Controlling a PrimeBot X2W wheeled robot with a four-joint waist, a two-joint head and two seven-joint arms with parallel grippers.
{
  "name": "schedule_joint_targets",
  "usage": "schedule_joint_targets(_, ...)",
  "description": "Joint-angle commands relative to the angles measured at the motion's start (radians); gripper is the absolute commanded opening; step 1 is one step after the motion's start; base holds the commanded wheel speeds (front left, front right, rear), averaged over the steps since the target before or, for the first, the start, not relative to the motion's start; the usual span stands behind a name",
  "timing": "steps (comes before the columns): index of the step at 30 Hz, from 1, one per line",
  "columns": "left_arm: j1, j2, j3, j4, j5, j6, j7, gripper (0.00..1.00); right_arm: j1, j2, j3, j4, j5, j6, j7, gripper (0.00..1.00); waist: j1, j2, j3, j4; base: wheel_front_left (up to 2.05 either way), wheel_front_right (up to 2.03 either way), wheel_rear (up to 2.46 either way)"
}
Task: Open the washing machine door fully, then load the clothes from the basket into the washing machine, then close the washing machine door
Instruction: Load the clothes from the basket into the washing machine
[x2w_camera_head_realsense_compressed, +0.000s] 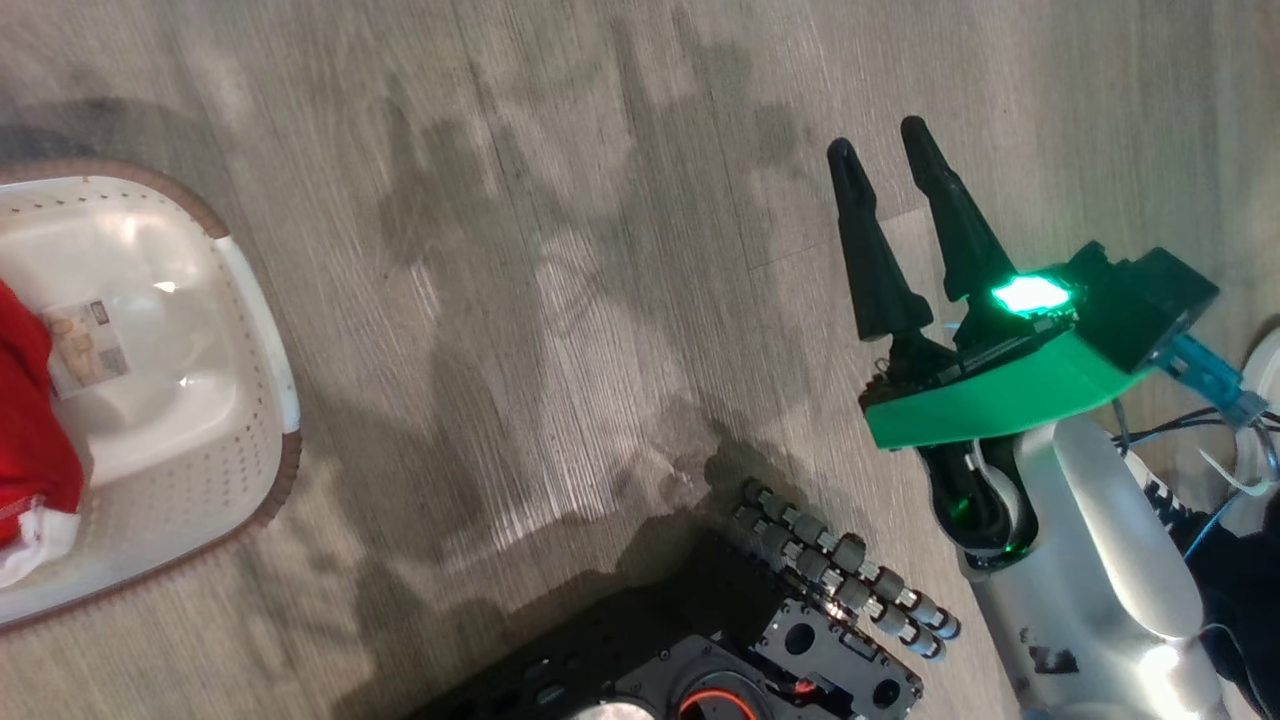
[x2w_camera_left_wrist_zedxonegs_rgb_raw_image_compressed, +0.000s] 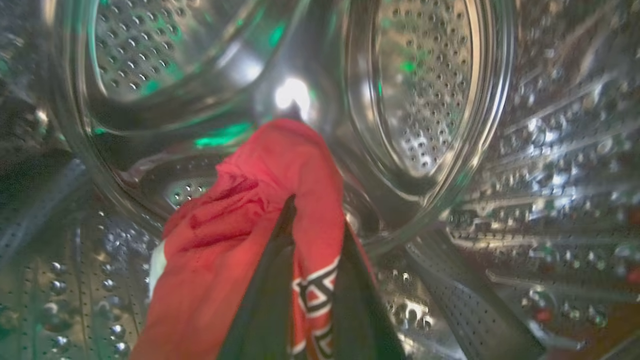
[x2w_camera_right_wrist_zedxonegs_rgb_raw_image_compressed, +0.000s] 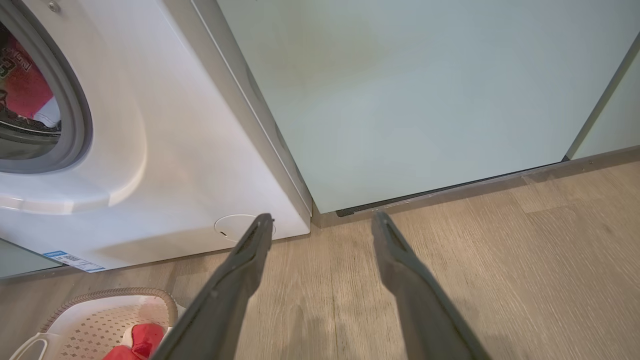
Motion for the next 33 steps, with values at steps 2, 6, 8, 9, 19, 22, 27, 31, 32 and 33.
schedule_joint_targets(2,-0.04,0.038,-0.031,0.008,0.021,-0.001,-0.016,0.0,0.02,0.0,0.018,-0.029,0.011,0.0,-0.009,1.0,-0.0001,0.0001,0.006,-0.003,0.0,0.0,0.0)
schedule_joint_targets(6,-0.067,0.029,-0.047,0.063,0.022,-0.001,-0.037,0.0,0.016,0.0,0.018,-0.03,0.016,0.0,-0.009,1.0,-0.0001,0.0001,0.013,-0.001,0.0,0.0,0.0)
schedule_joint_targets(8,-0.068,0.024,-0.055,0.091,0.022,-0.001,-0.042,0.0,0.017,0.0,0.019,-0.029,0.018,0.0,-0.009,1.0,-0.0001,0.0001,0.012,-0.001,0.0,0.0,0.0)
schedule_joint_targets(9,-0.07,0.023,-0.058,0.099,0.022,-0.001,-0.043,0.12,0.017,0.0,0.02,-0.029,0.018,0.0,-0.009,1.0,-0.0001,0.0001,0.011,-0.001,0.0,0.0,0.0)
schedule_joint_targets(19,-0.03,0.024,-0.065,0.096,0.001,-0.001,-0.046,1.0,0.014,0.0,0.025,-0.018,0.015,0.0,-0.009,1.0,-0.0001,0.0001,-0.023,0.001,0.0,0.0,0.0)
schedule_joint_targets(22,0.007,0.016,-0.06,0.089,-0.01,-0.001,-0.046,1.0,0.016,0.0,0.02,-0.014,0.006,0.0,-0.009,1.0,-0.0001,0.0001,-0.047,0.01,0.0,0.0,0.0)
schedule_joint_targets(27,0.083,-0.006,-0.048,0.073,-0.042,-0.001,-0.046,1.0,0.018,0.0,-0.002,-0.005,-0.02,0.0,-0.009,1.0,-0.0001,0.0001,-0.098,0.034,0.0,0.0,0.0)
schedule_joint_targets(31,0.168,-0.037,-0.047,0.055,-0.075,-0.001,-0.046,1.0,0.016,0.0,-0.019,0.002,-0.044,0.0,-0.009,1.0,-0.0001,0.0001,-0.148,0.061,0.0,0.0,0.0)
schedule_joint_targets(32,0.191,-0.044,-0.053,0.049,-0.083,-0.001,-0.046,1.0,0.016,0.0,-0.024,0.004,-0.05,0.0,-0.009,1.0,-0.0001,0.0001,-0.162,0.069,0.0,0.0,0.0)
schedule_joint_targets(33,0.217,-0.052,-0.06,0.043,-0.092,-0.001,-0.046,1.0,0.017,0.0,-0.03,0.007,-0.058,0.0,-0.009,1.0,-0.0001,0.0001,-0.179,0.078,0.0,0.0,0.0)
